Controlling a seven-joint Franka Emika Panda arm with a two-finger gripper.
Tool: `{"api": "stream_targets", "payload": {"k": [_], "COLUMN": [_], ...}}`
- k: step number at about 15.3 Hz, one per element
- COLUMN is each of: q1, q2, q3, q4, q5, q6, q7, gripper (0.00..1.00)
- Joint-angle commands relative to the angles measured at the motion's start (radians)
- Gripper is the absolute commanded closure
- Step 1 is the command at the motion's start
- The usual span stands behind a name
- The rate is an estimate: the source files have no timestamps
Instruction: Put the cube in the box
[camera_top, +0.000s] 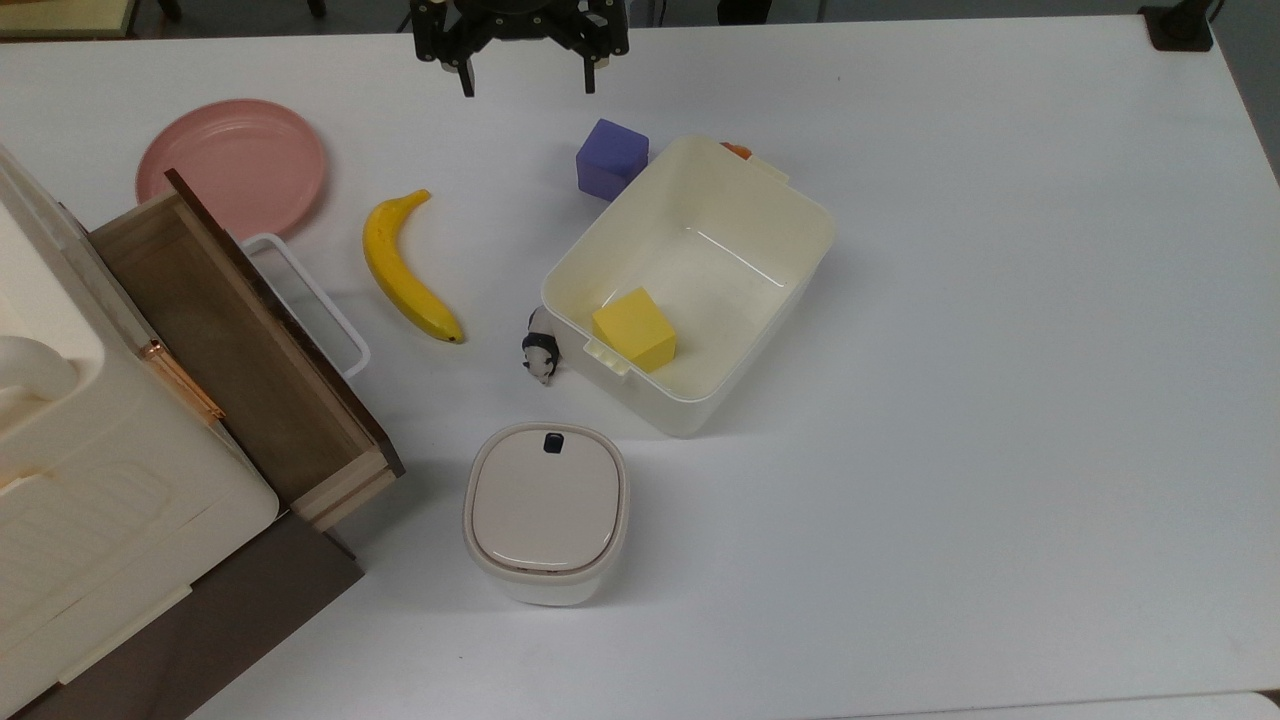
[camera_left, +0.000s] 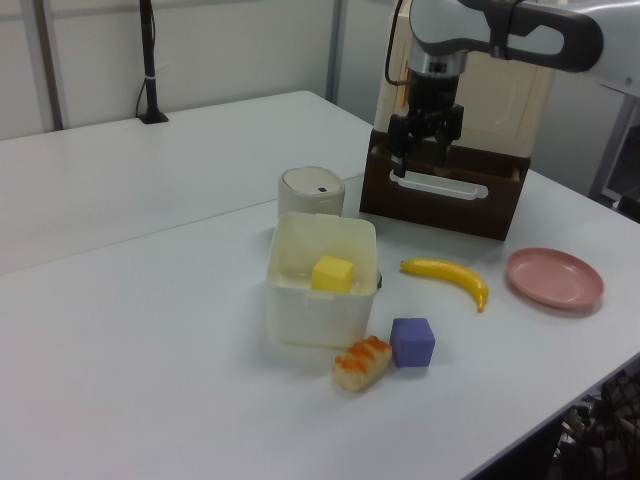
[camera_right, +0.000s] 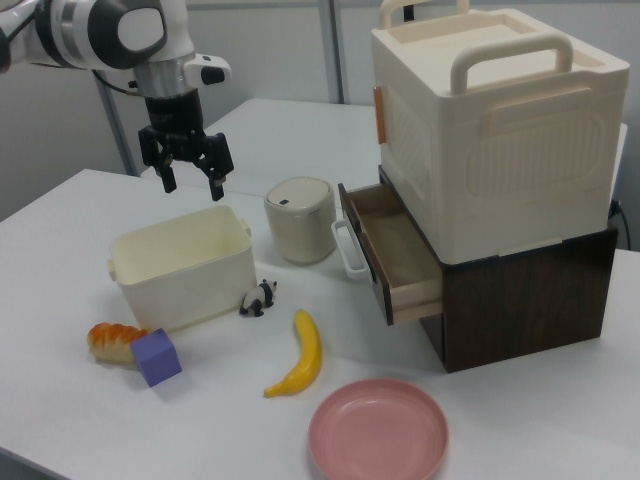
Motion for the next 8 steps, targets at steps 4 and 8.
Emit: {"api": "stream_targets", "payload": {"k": [4,8], "q1": [0.103,0.112], "q2": [-0.014,-0.031], "q3": [0.0,0.0], "q4": [-0.155,-0.262], "q5": [0.006,0.006], "q6": [0.019,0.089], "q7": [0.096,0.126], "gripper": [0.0,0.0]}}
